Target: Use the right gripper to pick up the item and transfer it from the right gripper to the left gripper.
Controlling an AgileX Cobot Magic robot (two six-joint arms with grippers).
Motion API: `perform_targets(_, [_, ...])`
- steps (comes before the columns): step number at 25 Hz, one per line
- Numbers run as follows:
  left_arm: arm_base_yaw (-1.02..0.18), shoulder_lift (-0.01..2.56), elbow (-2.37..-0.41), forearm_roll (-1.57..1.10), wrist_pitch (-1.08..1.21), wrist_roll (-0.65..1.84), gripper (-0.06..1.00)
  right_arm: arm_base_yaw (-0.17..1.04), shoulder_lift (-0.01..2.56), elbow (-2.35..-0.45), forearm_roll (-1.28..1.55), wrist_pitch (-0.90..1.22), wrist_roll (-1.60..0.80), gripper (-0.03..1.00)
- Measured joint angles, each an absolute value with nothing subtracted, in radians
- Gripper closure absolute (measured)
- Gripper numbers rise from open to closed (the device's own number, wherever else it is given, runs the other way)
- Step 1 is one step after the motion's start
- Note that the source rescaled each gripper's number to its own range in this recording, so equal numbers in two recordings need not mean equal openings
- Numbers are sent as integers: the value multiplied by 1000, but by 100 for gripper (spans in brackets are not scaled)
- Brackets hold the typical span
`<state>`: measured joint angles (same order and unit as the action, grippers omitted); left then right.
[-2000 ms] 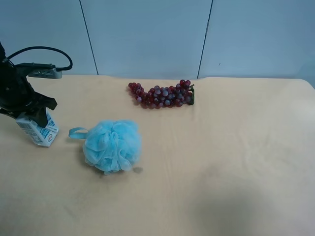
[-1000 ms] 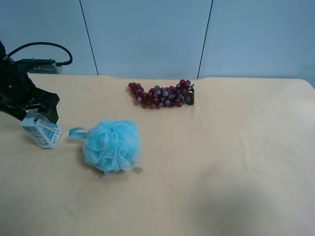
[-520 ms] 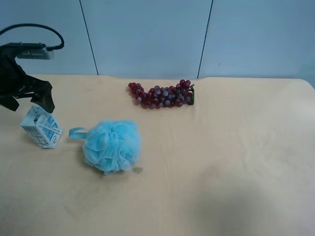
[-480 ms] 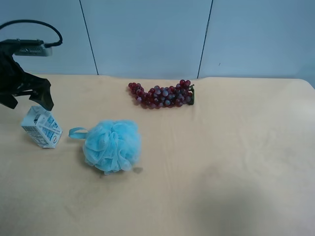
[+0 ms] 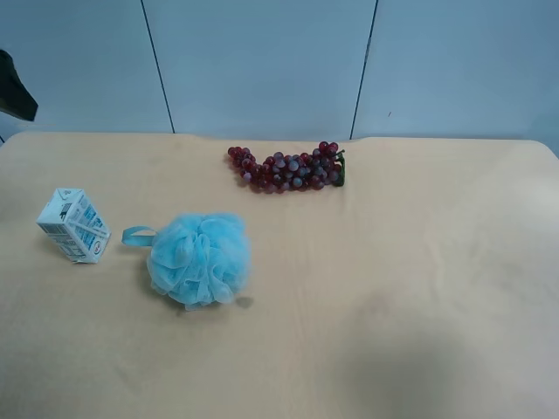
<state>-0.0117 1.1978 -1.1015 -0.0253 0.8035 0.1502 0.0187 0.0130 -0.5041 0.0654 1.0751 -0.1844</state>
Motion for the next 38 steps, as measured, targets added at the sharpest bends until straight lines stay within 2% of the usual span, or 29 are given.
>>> perform_targets(10, [-12, 838, -1102, -17, 911, 152, 18, 19, 13, -504, 65, 1075, -184, -3])
perform_targets(16, [-12, 705, -1102, -17, 1036, 130, 12, 19, 13, -504, 65, 1075, -184, -3])
perform_targets(21, [-13, 621, -1086, -96, 1162, 122, 11, 19, 13, -504, 74, 1075, -184, -3])
perform_targets(25, [-14, 528, -984, -167, 1179, 110, 11, 19, 13, -504, 95, 1075, -184, -3])
perform_targets(33, [-14, 238, -661, -133, 1186, 110, 14, 19, 13, -504, 99, 1075, -184, -3])
perform_targets(38, [-14, 88, -549, -121, 1165, 110, 14, 19, 13, -504, 99, 1075, -184, -3])
